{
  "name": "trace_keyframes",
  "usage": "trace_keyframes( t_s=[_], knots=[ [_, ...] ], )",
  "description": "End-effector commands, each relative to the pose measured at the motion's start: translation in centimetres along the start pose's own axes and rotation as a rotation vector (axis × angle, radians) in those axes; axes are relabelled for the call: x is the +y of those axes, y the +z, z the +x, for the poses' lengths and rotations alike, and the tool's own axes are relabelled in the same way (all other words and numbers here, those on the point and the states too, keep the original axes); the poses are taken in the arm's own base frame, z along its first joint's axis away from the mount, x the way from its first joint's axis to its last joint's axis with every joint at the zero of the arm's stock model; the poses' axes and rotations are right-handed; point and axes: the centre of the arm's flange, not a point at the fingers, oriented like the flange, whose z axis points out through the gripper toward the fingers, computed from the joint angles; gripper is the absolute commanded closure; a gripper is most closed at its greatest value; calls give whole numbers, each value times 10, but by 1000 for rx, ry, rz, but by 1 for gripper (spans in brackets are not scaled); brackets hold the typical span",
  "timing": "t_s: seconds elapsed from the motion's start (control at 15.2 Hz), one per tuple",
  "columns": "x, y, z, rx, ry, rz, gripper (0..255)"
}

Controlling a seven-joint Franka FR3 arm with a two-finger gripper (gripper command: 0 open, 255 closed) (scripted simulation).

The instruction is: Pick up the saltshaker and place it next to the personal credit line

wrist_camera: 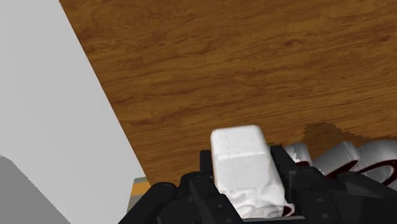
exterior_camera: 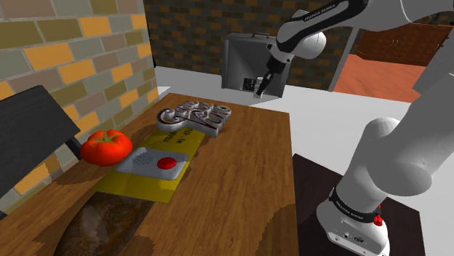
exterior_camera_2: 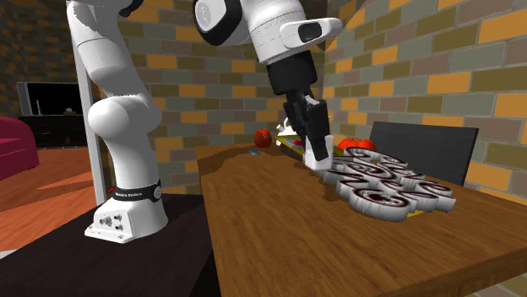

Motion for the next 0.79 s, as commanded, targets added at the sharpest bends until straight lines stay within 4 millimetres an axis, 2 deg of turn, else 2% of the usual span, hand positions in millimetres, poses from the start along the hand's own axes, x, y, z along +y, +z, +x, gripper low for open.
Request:
trace_keyframes(
  t_s=[0.0,0.33,0.73],
  knots=[
    [1,-10,4,0,0,0,255],
    [0,-31,12,0,0,0,255],
    [-78,-18,16,0,0,0,255]
  ],
)
